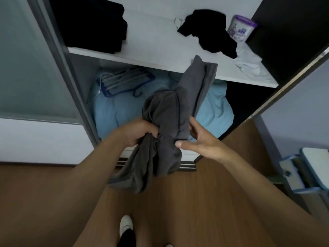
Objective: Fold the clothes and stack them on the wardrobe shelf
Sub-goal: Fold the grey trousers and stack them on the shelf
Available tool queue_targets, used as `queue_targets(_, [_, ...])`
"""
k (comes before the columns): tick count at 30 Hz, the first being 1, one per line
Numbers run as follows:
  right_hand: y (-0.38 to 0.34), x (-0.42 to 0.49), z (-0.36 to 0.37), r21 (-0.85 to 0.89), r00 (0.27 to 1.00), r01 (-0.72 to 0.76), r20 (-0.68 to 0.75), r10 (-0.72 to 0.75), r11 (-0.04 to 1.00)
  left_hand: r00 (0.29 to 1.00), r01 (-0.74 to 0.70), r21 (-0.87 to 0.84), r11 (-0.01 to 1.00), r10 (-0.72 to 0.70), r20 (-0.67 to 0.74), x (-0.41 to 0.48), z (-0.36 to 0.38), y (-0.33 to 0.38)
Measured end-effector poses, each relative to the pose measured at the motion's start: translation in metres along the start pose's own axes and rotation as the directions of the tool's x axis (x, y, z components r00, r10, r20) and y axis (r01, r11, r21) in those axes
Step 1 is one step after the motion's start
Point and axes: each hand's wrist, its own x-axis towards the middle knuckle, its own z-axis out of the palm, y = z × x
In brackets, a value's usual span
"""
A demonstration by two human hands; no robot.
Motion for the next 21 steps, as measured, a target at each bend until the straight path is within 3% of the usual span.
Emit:
queue_targets(2, [0.007, -0.013, 0.004, -0.006, 0.996, 0.010, 0.087, -0.010, 1.000, 1.000, -0.007, 0.025, 1.000, 0.007, 0.011, -0.013, 0.019, -0.004])
queue_targets(5, [0.027, -0.032, 0.007, -0.031, 0.996, 0.013, 0.086, -0.010, 0.999, 0.995, -0.044, 0.039, 0.998, 0.047, -0.085, -0.034, 0.046, -0.010])
queue_targets(9, [0.051, -0.057, 0.006, 0.010, 0.975, 0.109, -0.195, -0.105, 0.994, 0.927, -0.139, 0.051, 0.989, 0.148, -0.344, -0.058, 0.068, -0.031])
queue_targets(12, [0.053, -0.076, -0.006, -0.034, 0.933, 0.115, -0.339, -0.120, 0.993, 0.904, 0.015, 0.166, 0.986, 0.057, -0.424, -0.079, 0.068, -0.049])
queue_targets(15, [0.042, -0.097, -0.018, -0.124, 0.940, 0.118, -0.307, -0.151, 0.985, 0.924, 0.149, 0.318, 0.936, -0.017, -0.383, -0.090, 0.074, -0.053])
queue_targets(17, [0.029, -0.108, -0.023, -0.237, 0.955, 0.138, -0.224, -0.192, 0.962, 0.950, 0.050, 0.357, 0.933, 0.066, -0.304, -0.090, 0.085, -0.042])
queue_targets(19, [0.016, -0.112, -0.027, -0.318, 0.952, 0.143, -0.214, -0.218, 0.937, 0.986, -0.093, 0.437, 0.894, 0.145, -0.086, -0.084, 0.100, -0.023])
queue_targets(21, [0.003, -0.114, -0.034, -0.358, 0.936, 0.122, -0.269, -0.228, 0.926, 0.992, -0.115, 0.623, 0.774, 0.062, 0.107, -0.077, 0.120, -0.007])
